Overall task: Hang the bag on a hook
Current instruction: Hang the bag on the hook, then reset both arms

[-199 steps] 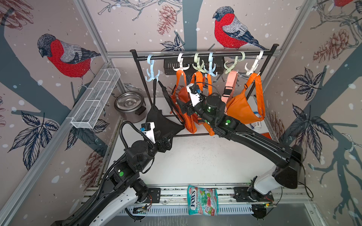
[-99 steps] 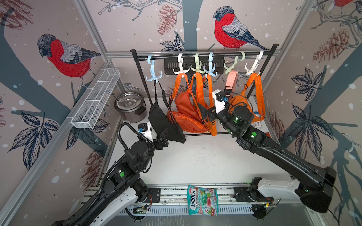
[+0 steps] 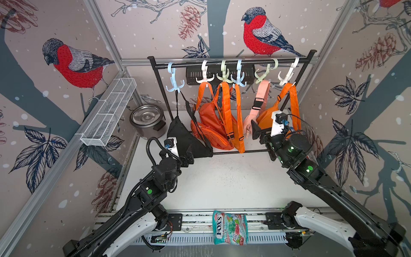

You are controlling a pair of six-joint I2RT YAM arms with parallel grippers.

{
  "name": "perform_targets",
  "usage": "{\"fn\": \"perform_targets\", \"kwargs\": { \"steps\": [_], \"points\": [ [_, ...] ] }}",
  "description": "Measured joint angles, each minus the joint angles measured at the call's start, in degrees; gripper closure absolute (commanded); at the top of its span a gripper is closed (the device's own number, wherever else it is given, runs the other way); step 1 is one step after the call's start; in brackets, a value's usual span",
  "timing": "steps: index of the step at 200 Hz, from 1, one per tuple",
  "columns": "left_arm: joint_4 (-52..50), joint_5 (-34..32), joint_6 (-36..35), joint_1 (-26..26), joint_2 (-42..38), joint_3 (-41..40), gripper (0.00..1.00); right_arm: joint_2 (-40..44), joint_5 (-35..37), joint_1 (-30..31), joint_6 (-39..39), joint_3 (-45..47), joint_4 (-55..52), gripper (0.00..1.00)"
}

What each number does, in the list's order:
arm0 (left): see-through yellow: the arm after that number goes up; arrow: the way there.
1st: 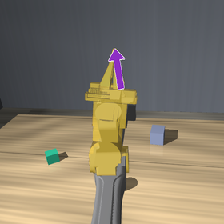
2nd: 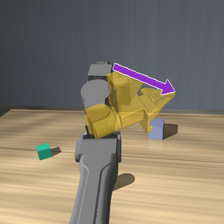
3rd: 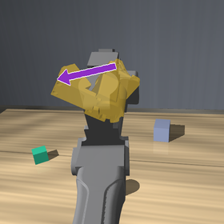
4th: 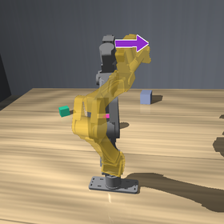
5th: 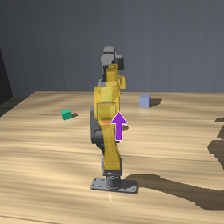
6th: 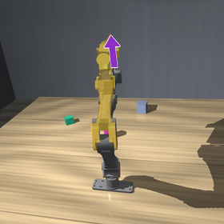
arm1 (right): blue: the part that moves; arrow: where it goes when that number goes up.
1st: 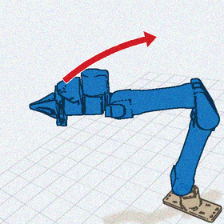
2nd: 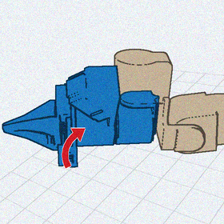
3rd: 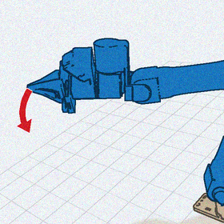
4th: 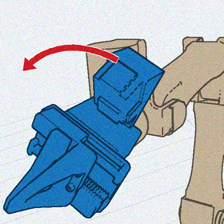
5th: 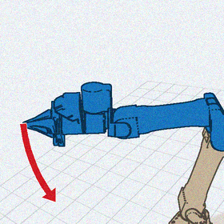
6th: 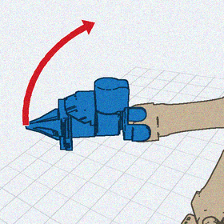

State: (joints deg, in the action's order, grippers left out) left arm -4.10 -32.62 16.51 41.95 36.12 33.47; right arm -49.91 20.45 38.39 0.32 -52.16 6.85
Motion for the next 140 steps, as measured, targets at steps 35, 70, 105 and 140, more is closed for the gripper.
{"fn": "perform_targets", "kwargs": {
  "steps": [35,70,105,140],
  "points": [
    [2.10,-0.85,-1.62,0.00,0.50,-1.57,0.02,3.93,2.75,-1.62,1.53,3.69,-0.81,0.00],
    [4.59,-2.54,-3.13,0.00,-0.31,-4.68,0.02,7.19,5.53,-2.56,2.97,7.21,-1.07,0.00],
    [5.66,-5.20,-3.45,0.00,-0.61,-6.62,0.04,10.16,9.99,-2.78,3.98,10.47,-1.22,0.00],
    [7.72,-8.79,-4.55,0.00,-2.25,-8.87,0.04,13.81,17.68,-2.78,5.57,13.97,-1.36,0.00]
  ]
}}
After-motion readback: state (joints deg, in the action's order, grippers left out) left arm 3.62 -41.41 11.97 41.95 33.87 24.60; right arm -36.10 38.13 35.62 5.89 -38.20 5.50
